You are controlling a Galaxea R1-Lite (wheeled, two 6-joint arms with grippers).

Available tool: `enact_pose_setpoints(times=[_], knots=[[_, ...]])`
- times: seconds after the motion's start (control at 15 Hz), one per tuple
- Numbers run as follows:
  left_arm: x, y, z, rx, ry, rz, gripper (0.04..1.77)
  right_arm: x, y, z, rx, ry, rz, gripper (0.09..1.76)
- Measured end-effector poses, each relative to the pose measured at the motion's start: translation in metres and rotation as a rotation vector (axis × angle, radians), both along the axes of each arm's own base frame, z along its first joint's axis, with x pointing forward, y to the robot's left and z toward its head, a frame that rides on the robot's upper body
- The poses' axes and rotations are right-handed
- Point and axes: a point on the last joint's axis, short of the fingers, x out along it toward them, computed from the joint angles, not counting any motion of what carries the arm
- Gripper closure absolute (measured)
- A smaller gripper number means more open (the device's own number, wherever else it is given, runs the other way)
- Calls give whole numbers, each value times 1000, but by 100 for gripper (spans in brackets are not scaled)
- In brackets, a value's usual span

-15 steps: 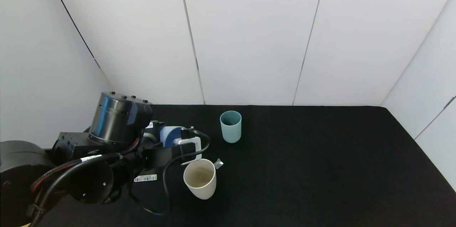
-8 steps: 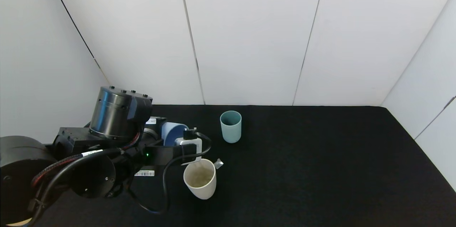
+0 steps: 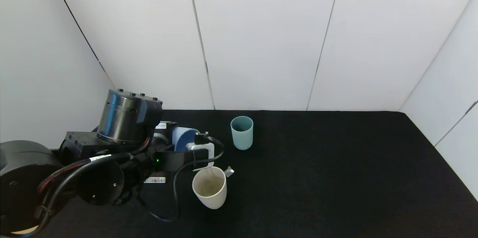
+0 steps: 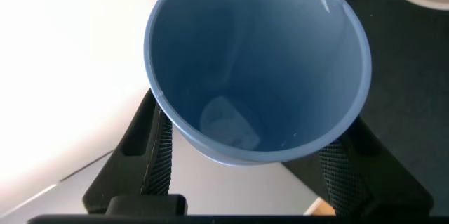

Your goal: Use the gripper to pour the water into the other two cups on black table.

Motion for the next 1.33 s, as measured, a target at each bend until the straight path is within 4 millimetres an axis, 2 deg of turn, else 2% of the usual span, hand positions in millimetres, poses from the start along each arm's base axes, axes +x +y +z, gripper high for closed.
enact_pose_setpoints(times=[0.8, 1.07, 1.33], knots=[[-3, 9, -3, -459, 83, 80, 62, 0, 0, 0, 0, 0, 0, 14], [-2, 14, 2, -589, 112, 69, 62, 0, 0, 0, 0, 0, 0, 14], [6, 11, 14, -745, 118, 64, 62, 0, 0, 0, 0, 0, 0, 14]])
